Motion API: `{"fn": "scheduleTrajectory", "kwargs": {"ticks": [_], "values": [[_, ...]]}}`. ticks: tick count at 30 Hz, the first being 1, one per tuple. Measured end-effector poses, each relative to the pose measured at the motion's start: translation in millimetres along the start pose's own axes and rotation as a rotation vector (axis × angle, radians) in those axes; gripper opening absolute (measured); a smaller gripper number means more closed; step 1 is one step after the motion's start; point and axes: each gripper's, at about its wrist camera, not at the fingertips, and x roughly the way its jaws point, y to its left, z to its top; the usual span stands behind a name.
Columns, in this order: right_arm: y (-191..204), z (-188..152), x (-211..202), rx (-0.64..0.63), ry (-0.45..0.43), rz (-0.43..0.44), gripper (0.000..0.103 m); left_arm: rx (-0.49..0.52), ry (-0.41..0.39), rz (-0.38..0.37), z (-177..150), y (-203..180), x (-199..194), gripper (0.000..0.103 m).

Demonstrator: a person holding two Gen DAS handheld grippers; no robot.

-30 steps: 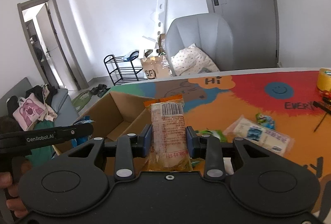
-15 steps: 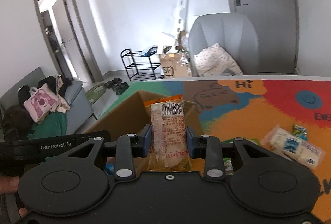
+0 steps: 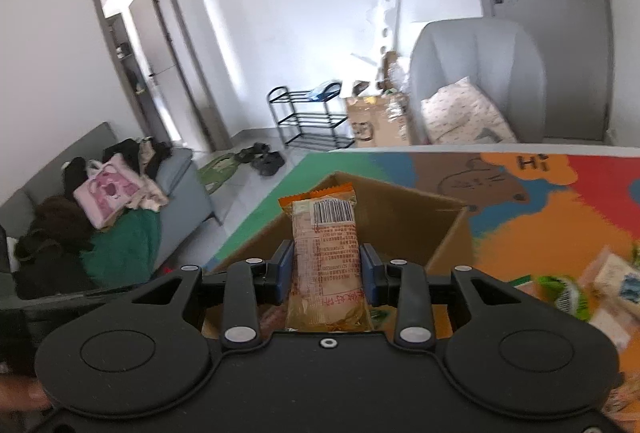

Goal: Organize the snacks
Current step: 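Carry both held snacks into the cardboard box and open both tools, then move both tools back over the snack pile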

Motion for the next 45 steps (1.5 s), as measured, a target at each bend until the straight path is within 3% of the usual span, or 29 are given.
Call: {"fn": "scheduleTrajectory", "kwargs": {"ticks": [3, 21, 36, 45], "values": [[-1.6, -0.9, -3.9, 0.007, -0.001, 0.005, 0.045, -0.002, -0.013, 0.028, 1.1, -1.6, -0.6, 0.082], [-67.5, -18.9, -50.5, 0.128, -0.033, -0.146, 0.062, 0.043, -0.027, -0.014, -4.1, -34.6, -1.9, 0.094], [-117.6, -39.5, -88.5, 0.192, -0.048, -0.238, 0.079, 0.122, 0.002, -0.093, -18.2, -84.7, 5.1, 0.094], [-144.9, -52.2, -104.3, 0.227, -0.051, -0.267, 0.08, 0.194, 0.026, -0.128, -29.7, -120.1, 11.7, 0.094]]}}
